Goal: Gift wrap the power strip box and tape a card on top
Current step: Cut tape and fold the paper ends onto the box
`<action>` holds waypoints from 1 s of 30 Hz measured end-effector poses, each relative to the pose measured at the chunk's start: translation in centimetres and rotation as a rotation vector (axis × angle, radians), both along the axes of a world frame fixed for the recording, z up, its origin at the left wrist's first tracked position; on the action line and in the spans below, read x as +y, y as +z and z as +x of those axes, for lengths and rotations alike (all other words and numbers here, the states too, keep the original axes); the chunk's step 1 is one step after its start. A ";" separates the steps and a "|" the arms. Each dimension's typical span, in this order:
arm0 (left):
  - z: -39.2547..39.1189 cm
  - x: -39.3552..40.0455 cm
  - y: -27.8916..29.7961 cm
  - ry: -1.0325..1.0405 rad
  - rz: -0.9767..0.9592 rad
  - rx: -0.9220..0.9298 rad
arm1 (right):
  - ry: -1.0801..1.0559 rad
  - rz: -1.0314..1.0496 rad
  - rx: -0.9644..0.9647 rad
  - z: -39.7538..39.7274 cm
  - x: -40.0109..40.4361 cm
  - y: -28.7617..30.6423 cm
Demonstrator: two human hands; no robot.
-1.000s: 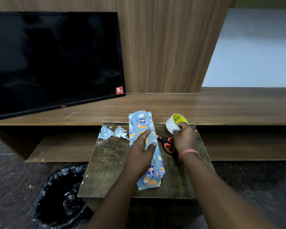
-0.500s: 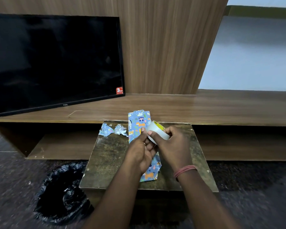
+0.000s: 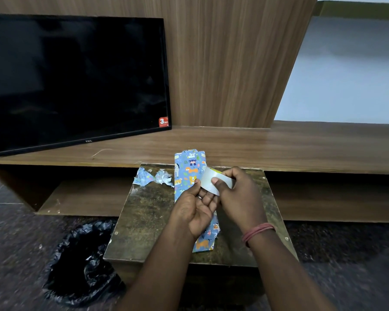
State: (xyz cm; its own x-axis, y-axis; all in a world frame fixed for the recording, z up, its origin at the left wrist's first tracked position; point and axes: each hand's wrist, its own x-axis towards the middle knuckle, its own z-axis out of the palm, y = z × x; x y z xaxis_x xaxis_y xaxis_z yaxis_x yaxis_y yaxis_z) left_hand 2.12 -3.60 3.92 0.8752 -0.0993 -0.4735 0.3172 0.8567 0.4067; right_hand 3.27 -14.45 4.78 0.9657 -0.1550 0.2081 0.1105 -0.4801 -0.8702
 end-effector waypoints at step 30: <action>-0.1 0.6 -0.4 0.014 -0.120 -0.147 | 0.065 -0.064 -0.207 -0.7 0.7 -0.4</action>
